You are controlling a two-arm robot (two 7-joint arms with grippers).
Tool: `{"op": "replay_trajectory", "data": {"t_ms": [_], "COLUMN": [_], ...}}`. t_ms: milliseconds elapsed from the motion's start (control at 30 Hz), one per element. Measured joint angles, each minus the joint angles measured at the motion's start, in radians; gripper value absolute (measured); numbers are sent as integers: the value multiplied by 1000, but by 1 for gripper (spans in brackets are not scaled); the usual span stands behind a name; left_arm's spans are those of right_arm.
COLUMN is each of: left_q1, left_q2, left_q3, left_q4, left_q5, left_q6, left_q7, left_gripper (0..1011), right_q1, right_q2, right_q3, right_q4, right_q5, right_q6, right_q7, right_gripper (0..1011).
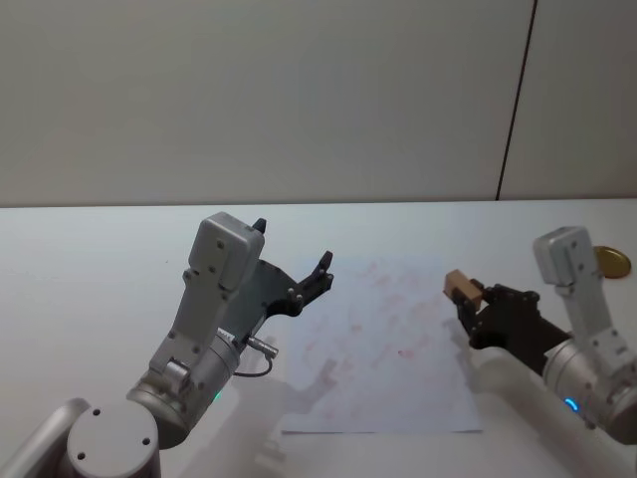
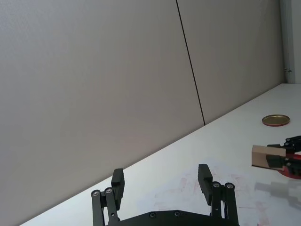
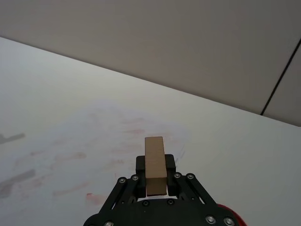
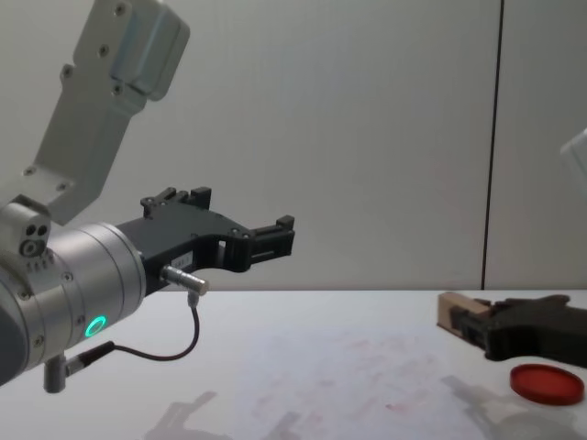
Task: Use the one hand to pick up the stamp and affix it onto the A4 paper.
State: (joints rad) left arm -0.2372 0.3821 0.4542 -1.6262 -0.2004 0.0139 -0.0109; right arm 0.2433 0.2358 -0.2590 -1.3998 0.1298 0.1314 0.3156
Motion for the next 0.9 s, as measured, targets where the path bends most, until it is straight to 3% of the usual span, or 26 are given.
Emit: {"op": "replay_trajectory", "data": {"t_ms": [400, 900], "left_q1": [0, 0], "left_q2": [0, 0], "left_q3": [0, 0], "left_q4": [0, 0], "left_q5": [0, 0], "left_q6": [0, 0], "left_q7": [0, 0], "left_gripper": [993, 993], "right_q1": [9, 25], "right_q2": [15, 15], "right_q3": [21, 26], "right_q4": [20, 72], "right_q5": [-19, -44], "right_q6": [5, 27], "right_q7": [-50, -69], "right_gripper": [220, 220]}}
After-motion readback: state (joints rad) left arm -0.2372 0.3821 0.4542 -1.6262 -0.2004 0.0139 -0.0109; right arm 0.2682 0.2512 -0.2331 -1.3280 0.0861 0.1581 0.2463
